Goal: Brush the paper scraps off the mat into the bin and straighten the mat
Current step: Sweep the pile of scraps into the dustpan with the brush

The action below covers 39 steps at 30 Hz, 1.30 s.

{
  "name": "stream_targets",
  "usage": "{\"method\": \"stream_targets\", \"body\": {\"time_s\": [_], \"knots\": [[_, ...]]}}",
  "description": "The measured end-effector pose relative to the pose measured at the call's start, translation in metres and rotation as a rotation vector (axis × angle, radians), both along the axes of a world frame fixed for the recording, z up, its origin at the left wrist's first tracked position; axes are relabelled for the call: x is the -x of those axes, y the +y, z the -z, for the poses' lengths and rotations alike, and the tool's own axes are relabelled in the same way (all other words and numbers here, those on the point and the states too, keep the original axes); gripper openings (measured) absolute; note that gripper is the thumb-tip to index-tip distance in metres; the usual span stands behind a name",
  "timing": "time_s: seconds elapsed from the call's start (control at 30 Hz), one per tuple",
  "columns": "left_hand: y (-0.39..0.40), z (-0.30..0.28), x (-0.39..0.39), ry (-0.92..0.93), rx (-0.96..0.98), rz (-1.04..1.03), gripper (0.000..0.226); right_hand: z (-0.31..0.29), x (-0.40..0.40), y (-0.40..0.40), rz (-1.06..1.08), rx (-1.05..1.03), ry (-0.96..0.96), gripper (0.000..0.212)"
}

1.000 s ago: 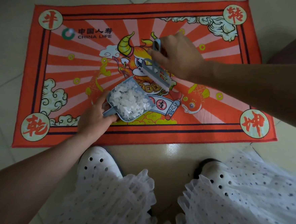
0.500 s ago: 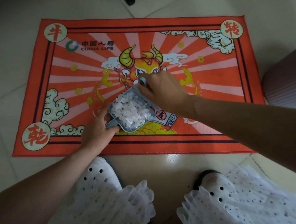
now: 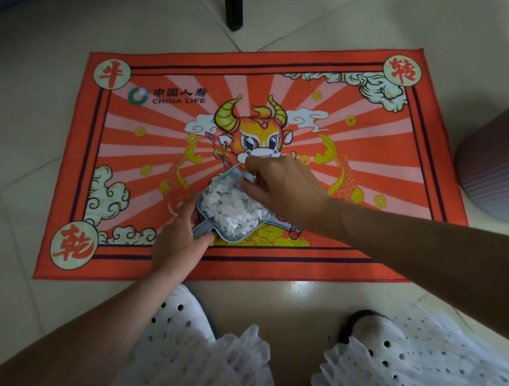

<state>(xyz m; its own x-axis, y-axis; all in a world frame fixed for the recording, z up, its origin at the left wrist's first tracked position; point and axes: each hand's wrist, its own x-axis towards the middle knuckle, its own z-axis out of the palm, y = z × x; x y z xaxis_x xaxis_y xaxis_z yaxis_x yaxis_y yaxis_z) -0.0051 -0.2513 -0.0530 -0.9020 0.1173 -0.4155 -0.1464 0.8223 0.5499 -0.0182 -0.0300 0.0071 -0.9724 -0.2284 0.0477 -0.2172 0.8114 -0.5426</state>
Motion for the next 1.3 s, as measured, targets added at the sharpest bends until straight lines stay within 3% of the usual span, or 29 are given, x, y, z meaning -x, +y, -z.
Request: {"method": "stream_targets", "body": {"time_s": [0.4, 0.77, 0.93, 1.3], "knots": [[-0.001, 0.005, 0.000, 0.032, -0.003, 0.003, 0.088, -0.011, 0.008, 0.018, -0.004, -0.060, 0.048, 0.028], [0.006, -0.002, -0.005, 0.064, -0.025, -0.019, 0.085, -0.005, 0.035, 0.048, 0.228, -0.025, 0.067, 0.037], [0.005, -0.002, -0.005, 0.067, -0.035, -0.026, 0.083, -0.007, 0.045, 0.059, 0.289, -0.162, 0.091, 0.038], [0.006, -0.002, -0.001, 0.072, -0.086, -0.028, 0.083, -0.015, 0.079, 0.060, 0.343, -0.206, -0.020, 0.035]]}}
